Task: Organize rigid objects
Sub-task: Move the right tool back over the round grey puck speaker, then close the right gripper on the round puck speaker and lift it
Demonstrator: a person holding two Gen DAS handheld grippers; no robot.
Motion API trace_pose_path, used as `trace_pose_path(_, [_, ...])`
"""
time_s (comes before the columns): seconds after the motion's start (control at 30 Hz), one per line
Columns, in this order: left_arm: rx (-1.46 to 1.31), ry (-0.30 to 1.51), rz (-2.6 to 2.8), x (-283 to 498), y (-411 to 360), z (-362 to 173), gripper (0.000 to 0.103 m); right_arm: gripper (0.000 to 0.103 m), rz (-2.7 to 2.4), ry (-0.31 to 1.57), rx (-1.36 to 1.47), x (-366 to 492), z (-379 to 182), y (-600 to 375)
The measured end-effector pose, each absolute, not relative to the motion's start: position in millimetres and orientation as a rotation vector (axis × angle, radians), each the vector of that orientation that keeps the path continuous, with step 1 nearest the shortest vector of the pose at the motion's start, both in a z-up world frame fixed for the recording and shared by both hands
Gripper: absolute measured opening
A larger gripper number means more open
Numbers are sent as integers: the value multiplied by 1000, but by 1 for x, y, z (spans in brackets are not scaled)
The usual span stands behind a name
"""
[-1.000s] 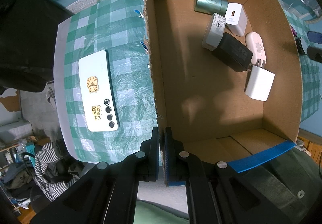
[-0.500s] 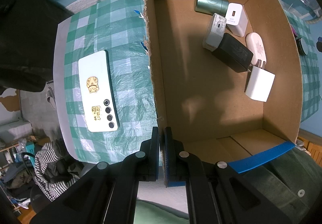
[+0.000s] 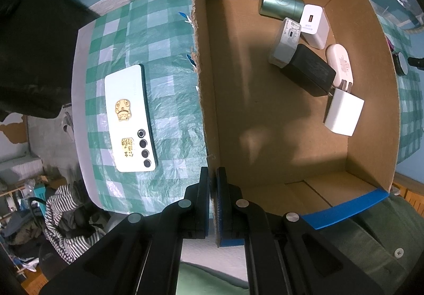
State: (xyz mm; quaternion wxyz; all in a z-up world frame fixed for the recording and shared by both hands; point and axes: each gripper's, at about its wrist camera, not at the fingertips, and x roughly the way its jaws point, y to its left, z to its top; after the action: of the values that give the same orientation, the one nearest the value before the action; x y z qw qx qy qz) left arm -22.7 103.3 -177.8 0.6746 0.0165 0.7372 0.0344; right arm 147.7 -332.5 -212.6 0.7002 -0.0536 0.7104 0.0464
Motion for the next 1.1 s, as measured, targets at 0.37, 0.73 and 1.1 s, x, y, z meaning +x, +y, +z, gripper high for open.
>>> trace_pose_path(0.37, [35, 1670, 107, -21, 103, -181, 5, 72, 100, 1628, -136, 160, -249, -341])
trace_pose_path(0.73, [31, 1673, 115, -21, 102, -182, 5, 62, 112, 1629, -136, 164, -267, -338])
trace_pose_path(1.1, [33, 1674, 109, -21, 101, -183, 5, 62, 136, 1637, -149, 155, -261, -329])
